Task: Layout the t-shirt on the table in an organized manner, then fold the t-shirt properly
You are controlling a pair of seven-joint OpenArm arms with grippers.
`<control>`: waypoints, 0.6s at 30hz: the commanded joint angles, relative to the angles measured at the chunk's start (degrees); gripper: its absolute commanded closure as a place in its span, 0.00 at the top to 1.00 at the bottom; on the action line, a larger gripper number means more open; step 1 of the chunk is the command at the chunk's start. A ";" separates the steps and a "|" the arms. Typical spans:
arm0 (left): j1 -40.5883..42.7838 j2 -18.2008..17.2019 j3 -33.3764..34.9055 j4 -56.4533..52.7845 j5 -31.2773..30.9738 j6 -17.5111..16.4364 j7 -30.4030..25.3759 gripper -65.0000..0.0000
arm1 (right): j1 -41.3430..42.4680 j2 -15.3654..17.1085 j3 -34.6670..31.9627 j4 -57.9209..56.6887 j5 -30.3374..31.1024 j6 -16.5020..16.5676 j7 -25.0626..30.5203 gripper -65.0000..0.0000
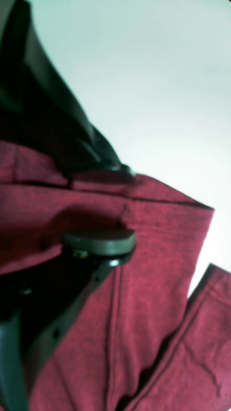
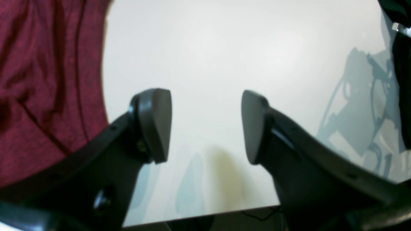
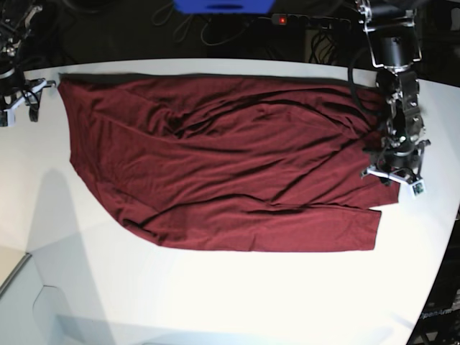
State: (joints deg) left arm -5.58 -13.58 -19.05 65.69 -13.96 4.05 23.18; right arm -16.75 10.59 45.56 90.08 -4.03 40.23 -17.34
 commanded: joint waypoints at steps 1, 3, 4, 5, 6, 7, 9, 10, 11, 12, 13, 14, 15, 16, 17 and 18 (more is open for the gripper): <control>-1.05 -0.79 -0.25 1.52 -0.15 -0.23 -1.33 0.34 | 0.01 0.97 0.37 0.77 0.91 -0.23 1.39 0.53; -0.97 -0.79 -0.16 1.43 -0.15 -0.23 -1.33 0.34 | 0.01 0.97 0.29 0.77 0.91 -0.23 1.39 0.53; -1.05 -0.79 -0.16 1.25 -0.15 -0.23 -1.33 0.34 | 0.01 0.97 0.29 0.77 0.91 -0.23 1.39 0.53; -1.05 -0.79 -0.16 1.08 -0.15 -0.23 -1.33 0.34 | 0.01 0.97 0.29 0.77 0.91 -0.23 1.39 0.53; -1.05 -0.79 -0.07 0.99 -0.15 -0.23 -1.33 0.34 | 0.01 0.97 0.29 0.77 0.91 -0.23 1.39 0.53; -1.05 -0.79 -0.07 0.99 -0.15 -0.23 -1.33 0.34 | 0.01 0.97 0.29 0.77 0.91 -0.23 1.39 0.53; -1.05 -0.79 0.02 0.99 -0.15 -0.23 -1.33 0.34 | 0.01 1.06 0.29 0.77 0.91 -0.23 1.39 0.53; -1.05 -0.79 0.02 0.90 -0.15 -0.23 -1.33 0.34 | 0.01 1.06 0.37 0.77 0.91 -0.23 1.39 0.53; -1.05 -0.79 0.02 0.90 -0.15 -0.23 -1.33 0.34 | 0.01 1.06 0.37 0.77 0.91 -0.23 1.39 0.53; -1.05 -0.79 0.10 0.90 -0.15 -0.23 -1.33 0.34 | 0.01 1.06 0.37 0.77 0.91 -0.23 1.39 0.53; -1.05 -0.79 0.10 0.90 -0.15 -0.23 -1.33 0.34 | 0.01 1.06 0.37 0.77 0.91 -0.23 1.39 0.53; -1.05 -0.79 0.10 0.90 -0.15 -0.23 -1.33 0.34 | 0.01 1.06 0.37 0.77 0.91 -0.23 1.39 0.53; -1.05 -0.79 0.10 0.90 -0.15 -0.23 -1.33 0.34 | 0.01 1.06 0.37 0.77 0.91 -0.23 1.39 0.53; -1.05 -0.79 0.10 0.90 -0.15 -0.23 -1.33 0.34 | 0.01 1.06 0.37 0.77 0.91 -0.23 1.39 0.53; -1.05 -0.79 0.10 0.90 -0.15 -0.23 -1.33 0.34 | 0.01 1.06 0.37 0.77 0.91 -0.23 1.39 0.53; -1.05 -0.79 0.10 0.90 -0.15 -0.23 -1.33 0.34 | 0.01 1.06 0.37 0.77 0.91 -0.23 1.39 0.53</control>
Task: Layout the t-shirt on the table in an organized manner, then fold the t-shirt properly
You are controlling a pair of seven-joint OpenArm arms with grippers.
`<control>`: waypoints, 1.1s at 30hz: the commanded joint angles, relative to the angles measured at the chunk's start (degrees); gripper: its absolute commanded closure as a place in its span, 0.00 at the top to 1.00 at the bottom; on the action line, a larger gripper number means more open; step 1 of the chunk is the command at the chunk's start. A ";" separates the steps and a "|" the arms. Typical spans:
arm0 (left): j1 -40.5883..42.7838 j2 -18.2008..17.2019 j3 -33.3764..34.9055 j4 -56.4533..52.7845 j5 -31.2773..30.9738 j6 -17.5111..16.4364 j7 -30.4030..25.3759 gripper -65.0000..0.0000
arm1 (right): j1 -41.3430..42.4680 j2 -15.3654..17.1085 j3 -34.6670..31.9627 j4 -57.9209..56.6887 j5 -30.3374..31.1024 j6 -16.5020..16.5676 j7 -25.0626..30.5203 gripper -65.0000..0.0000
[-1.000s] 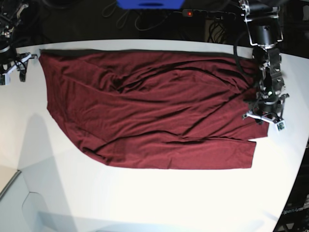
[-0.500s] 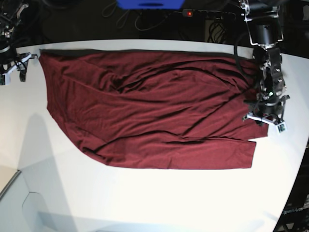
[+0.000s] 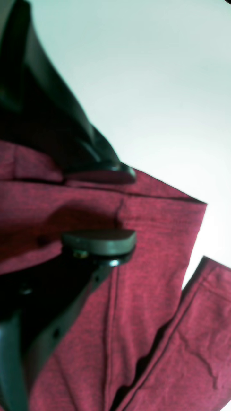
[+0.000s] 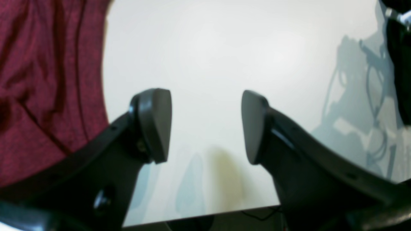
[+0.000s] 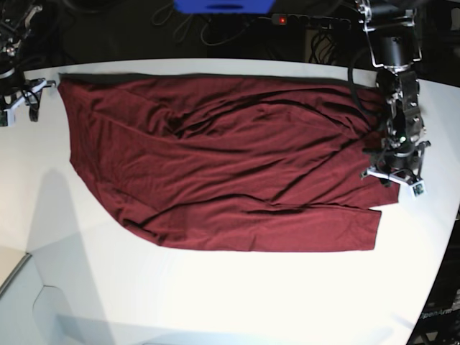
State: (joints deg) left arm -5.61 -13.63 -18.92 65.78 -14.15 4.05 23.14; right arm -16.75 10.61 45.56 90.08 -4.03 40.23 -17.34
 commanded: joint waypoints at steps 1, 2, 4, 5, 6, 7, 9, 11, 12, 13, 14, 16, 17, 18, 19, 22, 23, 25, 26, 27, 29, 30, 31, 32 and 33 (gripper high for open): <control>-1.03 -0.75 -0.03 0.81 0.04 -0.23 -1.29 0.34 | 0.01 1.12 0.37 0.77 0.91 -0.23 1.39 0.53; -1.03 -0.75 -0.03 0.81 0.04 -0.23 -1.29 0.34 | 0.01 1.12 0.37 0.77 0.91 -0.23 1.39 0.53; -1.03 -0.75 -0.03 0.81 0.04 -0.23 -1.29 0.34 | 0.01 1.12 0.37 0.77 0.91 -0.23 1.39 0.53; -1.03 -0.75 -0.03 0.81 0.04 -0.23 -1.29 0.34 | 0.01 1.12 0.37 0.77 0.91 -0.23 1.39 0.53; -1.03 -0.75 -0.03 0.81 0.04 -0.32 -1.29 0.34 | 0.01 1.12 0.46 0.77 0.91 -0.23 1.39 0.53; -1.03 -0.75 -0.03 0.81 0.04 -0.32 -1.29 0.34 | 0.01 1.12 0.46 0.77 0.91 -0.23 1.39 0.53; -1.03 -0.75 -0.03 0.81 0.04 -0.32 -1.29 0.34 | 0.01 1.12 0.46 0.77 0.91 -0.23 1.39 0.53; -1.03 -0.75 -0.03 0.81 0.04 -0.32 -1.29 0.33 | 0.01 1.12 0.46 0.77 0.91 -0.23 1.39 0.53; -0.94 -0.75 -0.03 0.81 0.04 -0.32 -1.29 0.33 | 0.01 1.12 0.46 0.77 0.91 -0.23 1.39 0.53; -0.94 -0.75 -0.03 0.81 -0.05 -0.32 -1.20 0.33 | 0.01 1.12 0.46 0.77 0.91 -0.23 1.39 0.53; -0.94 -0.75 -0.03 0.81 -0.05 -0.32 -1.03 0.33 | 0.01 1.12 0.46 0.77 0.91 -0.23 1.39 0.53; -0.94 -0.75 -0.03 0.81 -0.13 -0.32 -1.03 0.28 | 0.01 1.12 0.46 0.77 0.91 -0.23 1.39 0.53; -0.94 -0.75 -0.03 0.81 -0.13 -0.32 -1.11 0.22 | 0.01 1.12 0.46 0.77 0.91 -0.23 1.39 0.53; -0.94 -0.75 -0.03 0.81 -0.13 -0.32 -1.20 0.16 | 0.01 1.12 0.46 0.77 0.82 -0.23 1.39 0.53; -0.94 -0.75 -0.03 0.81 -0.13 -0.32 -1.20 0.10 | 0.01 1.12 0.46 0.77 0.82 -0.23 1.39 0.53; -0.94 -0.75 -0.03 0.81 0.04 -0.14 -1.20 0.00 | 0.01 1.12 0.46 0.77 0.82 -0.23 1.39 0.53; -0.94 -0.75 -0.03 0.81 0.04 -0.05 -1.20 0.02 | 0.01 1.12 0.46 0.77 0.82 -0.23 1.39 0.53; -0.94 -0.75 -0.03 0.81 0.04 -0.05 -1.20 0.00 | 0.01 1.12 0.46 0.77 0.82 -0.23 1.39 0.53; -0.94 -0.75 -0.03 0.81 0.04 -0.05 -1.20 0.00 | 0.01 1.12 0.46 0.77 0.82 -0.23 1.39 0.53; -0.94 -0.75 -0.03 0.81 0.04 -0.05 -1.20 0.00 | 0.01 1.12 0.46 0.77 0.82 -0.23 1.39 0.53; -0.94 -0.75 -0.12 1.17 0.04 0.03 -1.20 0.00 | 0.01 1.12 0.46 0.77 0.82 -0.23 1.39 0.53; -0.94 -0.75 -0.29 1.52 0.04 0.03 -1.11 0.00 | 0.01 1.12 0.46 0.77 0.82 -0.23 1.39 0.53; -0.94 -0.75 -0.38 1.61 0.04 0.12 -1.11 0.00 | 0.01 1.12 0.46 0.77 0.82 -0.23 1.39 0.53; -0.94 -0.75 -0.47 1.61 0.04 0.12 -1.11 0.00 | 0.01 1.12 0.46 0.77 0.82 -0.23 1.39 0.53; -0.94 -0.75 -0.47 1.61 0.04 0.12 -1.11 0.00 | 0.01 1.12 0.46 0.77 0.82 -0.23 1.39 0.53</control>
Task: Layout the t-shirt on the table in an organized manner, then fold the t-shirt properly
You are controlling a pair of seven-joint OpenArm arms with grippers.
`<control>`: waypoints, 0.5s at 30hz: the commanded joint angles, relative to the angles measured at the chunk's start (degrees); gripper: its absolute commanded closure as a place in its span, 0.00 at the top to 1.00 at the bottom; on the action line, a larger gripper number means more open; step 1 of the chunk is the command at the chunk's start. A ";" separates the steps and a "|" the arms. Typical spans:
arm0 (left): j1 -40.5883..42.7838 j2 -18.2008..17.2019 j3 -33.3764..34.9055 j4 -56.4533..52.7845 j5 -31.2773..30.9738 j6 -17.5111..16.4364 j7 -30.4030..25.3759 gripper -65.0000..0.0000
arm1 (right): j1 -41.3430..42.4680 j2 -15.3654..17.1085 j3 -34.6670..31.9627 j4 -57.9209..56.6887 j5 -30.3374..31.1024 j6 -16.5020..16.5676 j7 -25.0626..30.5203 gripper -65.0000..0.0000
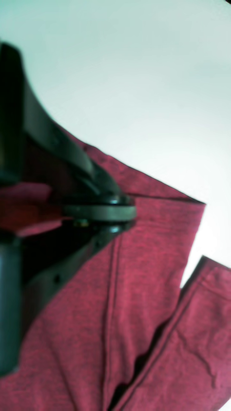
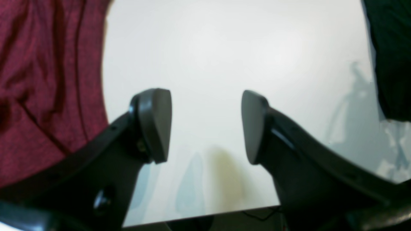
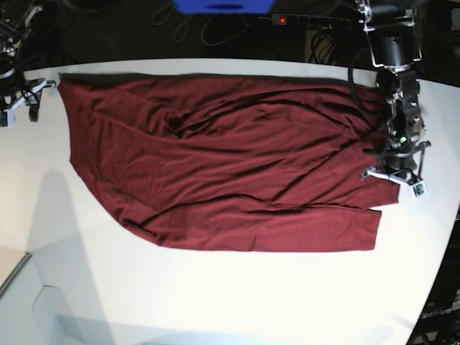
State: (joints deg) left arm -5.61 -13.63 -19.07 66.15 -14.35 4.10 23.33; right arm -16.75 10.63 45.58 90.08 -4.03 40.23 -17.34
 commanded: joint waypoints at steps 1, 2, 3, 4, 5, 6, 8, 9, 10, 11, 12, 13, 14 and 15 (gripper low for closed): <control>-0.94 -0.75 -0.31 1.23 0.24 0.08 -1.31 0.00 | 0.01 1.10 0.44 0.77 0.82 -0.23 1.39 0.53; -0.94 -0.83 -0.31 1.23 0.24 0.08 -1.31 0.00 | 0.01 1.10 0.44 0.77 0.82 -0.23 1.39 0.53; -0.94 -0.92 -0.31 1.23 0.24 -0.01 -1.31 0.00 | 0.01 1.10 0.44 0.77 0.82 -0.23 1.39 0.53; -1.03 -0.92 -0.31 1.15 0.24 -0.10 -1.13 0.00 | 0.01 1.10 0.44 0.77 0.82 -0.23 1.39 0.53; -1.12 -0.92 -0.31 0.97 0.24 -0.10 -1.13 0.01 | 0.01 1.10 0.44 0.77 0.82 -0.23 1.39 0.53; -1.12 -0.92 -0.31 0.80 0.24 -0.10 -1.13 0.04 | 0.01 1.10 0.44 0.77 0.82 -0.23 1.39 0.53; -1.12 -0.83 -0.31 0.71 0.24 0.08 -1.13 0.14 | 0.01 1.10 0.44 0.77 0.82 -0.23 1.39 0.53; -1.12 -0.83 -0.31 0.71 0.24 0.08 -1.31 0.18 | 0.01 1.10 0.44 0.77 0.82 -0.23 1.39 0.53; -1.12 -0.83 -0.31 0.71 0.24 0.08 -1.49 0.22 | 0.01 1.01 0.44 0.77 0.82 -0.23 1.39 0.53; -1.12 -0.83 -0.31 0.71 0.24 0.08 -1.49 0.26 | 0.01 1.01 0.44 0.77 0.82 -0.23 1.39 0.53; -1.12 -0.83 -0.31 0.71 0.24 0.08 -1.49 0.29 | 0.01 1.01 0.44 0.77 0.82 -0.23 1.39 0.53; -1.12 -0.75 -0.31 0.62 0.24 0.08 -1.49 0.31 | 0.01 1.01 0.44 0.77 0.82 -0.23 1.39 0.53; -1.12 -0.75 -0.31 0.62 0.24 0.08 -1.49 0.32 | 0.01 1.01 0.44 0.77 0.82 -0.23 1.39 0.53; -1.12 -0.75 -0.31 0.53 0.24 0.08 -1.49 0.32 | -0.08 1.01 0.44 0.77 0.82 -0.23 1.39 0.53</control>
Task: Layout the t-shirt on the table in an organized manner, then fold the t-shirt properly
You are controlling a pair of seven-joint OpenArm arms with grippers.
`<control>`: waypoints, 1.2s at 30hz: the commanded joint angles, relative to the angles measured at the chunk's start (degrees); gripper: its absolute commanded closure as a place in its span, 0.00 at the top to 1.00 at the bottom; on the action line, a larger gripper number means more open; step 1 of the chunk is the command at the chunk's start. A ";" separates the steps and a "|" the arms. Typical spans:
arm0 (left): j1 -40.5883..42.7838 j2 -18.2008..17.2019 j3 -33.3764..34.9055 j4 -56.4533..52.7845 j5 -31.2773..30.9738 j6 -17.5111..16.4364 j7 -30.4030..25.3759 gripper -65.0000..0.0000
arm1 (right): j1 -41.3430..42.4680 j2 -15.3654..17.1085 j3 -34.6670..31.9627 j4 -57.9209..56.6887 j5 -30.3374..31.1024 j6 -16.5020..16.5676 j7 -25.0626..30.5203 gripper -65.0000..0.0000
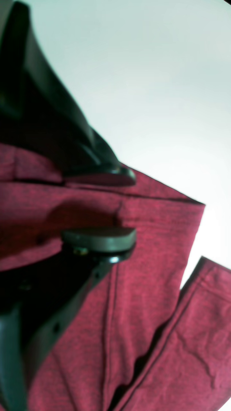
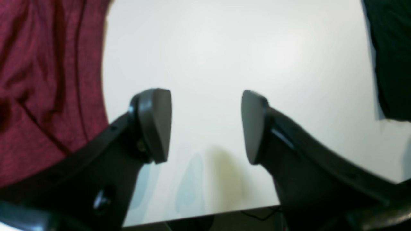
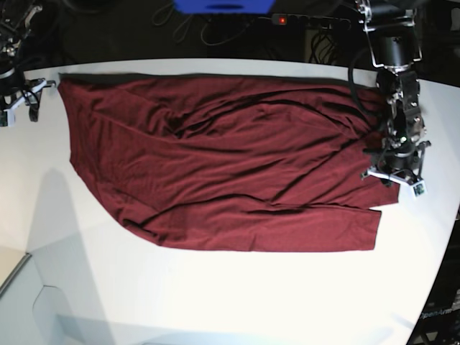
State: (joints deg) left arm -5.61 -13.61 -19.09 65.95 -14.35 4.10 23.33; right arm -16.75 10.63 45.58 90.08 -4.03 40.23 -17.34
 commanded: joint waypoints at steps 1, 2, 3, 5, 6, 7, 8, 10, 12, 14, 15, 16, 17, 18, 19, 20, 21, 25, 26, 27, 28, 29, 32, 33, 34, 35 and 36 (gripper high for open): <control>-1.12 -0.77 -0.29 0.73 0.24 0.08 -1.49 0.32 | -0.08 1.01 0.44 0.77 0.82 -0.23 1.39 0.53; -1.12 -0.77 -0.29 0.73 0.24 0.08 -1.49 0.32 | -0.08 1.01 0.44 0.77 0.82 -0.23 1.39 0.53; -1.21 -0.77 -0.29 0.64 0.24 0.08 -1.49 0.32 | -0.08 1.01 0.44 0.77 0.82 -0.23 1.39 0.53; -1.21 -0.77 -0.29 0.64 0.24 0.08 -1.49 0.32 | -0.08 1.01 0.44 0.77 0.82 -0.23 1.39 0.53; -1.21 -0.77 -0.29 0.64 0.24 -0.01 -1.49 0.32 | -0.08 1.01 0.44 0.77 0.82 -0.23 1.39 0.53; -1.21 -0.77 -0.20 0.64 0.24 -0.10 -1.49 0.32 | -0.08 1.01 0.44 0.77 0.82 -0.23 1.39 0.53; -1.21 -0.77 -0.12 0.64 0.24 -0.10 -1.49 0.32 | -0.08 1.01 0.44 0.77 0.82 -0.23 1.39 0.53; -1.21 -0.77 0.06 0.64 0.24 -0.10 -1.49 0.32 | -0.08 1.01 0.44 0.77 0.82 -0.23 1.39 0.53; -1.21 -0.77 0.06 0.64 0.24 -0.19 -1.49 0.32 | -0.08 1.01 0.44 0.77 0.82 -0.23 1.39 0.53; -1.21 -0.77 0.06 0.55 0.24 -0.19 -1.49 0.32 | -0.08 1.01 0.44 0.77 0.82 -0.23 1.39 0.53; -1.21 -0.77 0.06 0.55 0.24 -0.19 -1.49 0.32 | -0.08 1.01 0.44 0.77 0.82 -0.23 1.39 0.53; -1.21 -0.77 0.06 0.55 0.24 -0.19 -1.49 0.32 | -0.08 1.01 0.44 0.77 0.82 -0.23 1.39 0.53; -1.21 -0.77 0.06 0.55 0.24 -0.19 -1.49 0.32 | -0.08 1.01 0.44 0.77 0.82 -0.23 1.39 0.53; -1.21 -0.77 0.06 0.55 0.24 -0.19 -1.49 0.32 | -0.08 1.01 0.44 0.77 0.82 -0.23 1.39 0.53; -1.21 -0.77 0.06 0.55 0.24 -0.19 -1.49 0.32 | -0.08 1.01 0.44 0.77 0.82 -0.23 1.39 0.53; -1.21 -0.77 0.06 0.29 0.24 -0.19 -1.49 0.32 | -0.08 1.01 0.44 0.77 0.82 -0.23 1.39 0.53; -1.21 -0.77 0.06 -0.06 0.24 -0.19 -1.49 0.32 | -0.08 1.01 0.44 0.77 0.82 -0.23 1.39 0.53; -1.21 -0.77 0.06 -0.59 0.24 -0.19 -1.57 0.32 | -0.08 1.01 0.35 0.77 0.82 -0.23 1.39 0.53; -1.21 -0.77 0.06 -0.59 0.24 -0.27 -1.57 0.32 | -0.08 1.01 0.35 0.77 0.82 -0.23 1.39 0.53; -1.21 -0.77 0.06 -0.59 0.24 -0.27 -1.57 0.32 | -0.08 1.01 0.35 0.77 0.82 -0.23 1.39 0.53; -1.21 -0.77 0.06 -0.59 0.24 -0.27 -1.57 0.32 | -0.08 1.01 0.35 0.77 0.82 -0.23 1.39 0.53; -1.21 -0.77 0.06 -0.59 0.24 -0.27 -1.57 0.32 | -0.08 1.01 0.35 0.77 0.82 -0.23 1.39 0.53; -1.21 -0.77 0.06 -0.50 0.24 -0.27 -1.57 0.32 | -0.08 1.01 0.35 0.77 0.82 -0.23 1.39 0.53; -1.21 -0.77 0.06 -0.41 0.24 -0.27 -1.57 0.32 | -0.08 1.01 0.35 0.77 0.82 -0.23 1.39 0.53; -1.21 -0.77 0.06 -0.41 0.24 -0.27 -1.57 0.32 | -0.08 1.01 0.35 0.77 0.82 -0.23 1.39 0.53; -1.21 -0.77 0.06 -0.41 0.24 -0.27 -1.57 0.32 | -0.08 1.01 0.35 0.77 0.82 -0.23 1.39 0.53; -1.21 -0.77 0.06 -0.41 0.24 -0.27 -1.57 0.30 | -0.08 0.93 0.35 0.77 0.82 -0.23 1.39 0.53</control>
State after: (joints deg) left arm -5.67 -13.61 -18.98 64.60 -14.33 4.05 22.70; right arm -16.86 10.61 45.58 90.08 -4.03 40.23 -17.34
